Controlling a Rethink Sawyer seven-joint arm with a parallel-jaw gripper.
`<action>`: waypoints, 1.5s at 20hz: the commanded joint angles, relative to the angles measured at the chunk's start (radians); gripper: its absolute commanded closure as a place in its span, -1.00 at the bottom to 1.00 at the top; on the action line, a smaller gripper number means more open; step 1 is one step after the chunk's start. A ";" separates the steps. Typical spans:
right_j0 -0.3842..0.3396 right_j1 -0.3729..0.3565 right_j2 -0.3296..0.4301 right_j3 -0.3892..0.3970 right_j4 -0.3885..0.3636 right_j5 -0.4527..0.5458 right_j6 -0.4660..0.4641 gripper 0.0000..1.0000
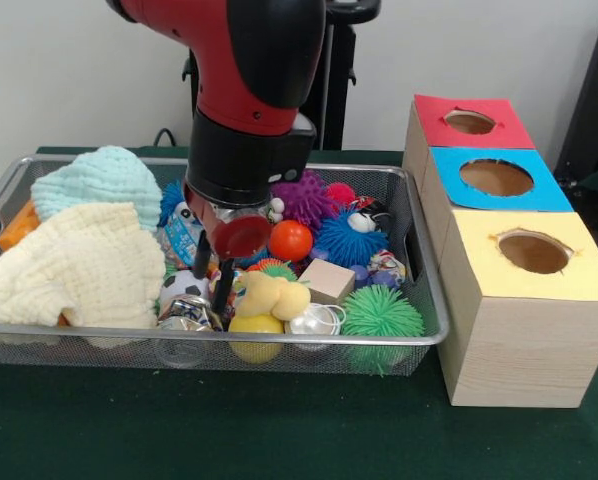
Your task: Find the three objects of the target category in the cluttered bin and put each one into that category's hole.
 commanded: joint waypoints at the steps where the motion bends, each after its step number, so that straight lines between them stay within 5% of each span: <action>1: 0.002 0.085 0.127 -0.005 -0.064 0.011 0.050 -1.00; 30: 0.036 -0.017 0.175 0.115 -0.017 0.043 0.105 -1.00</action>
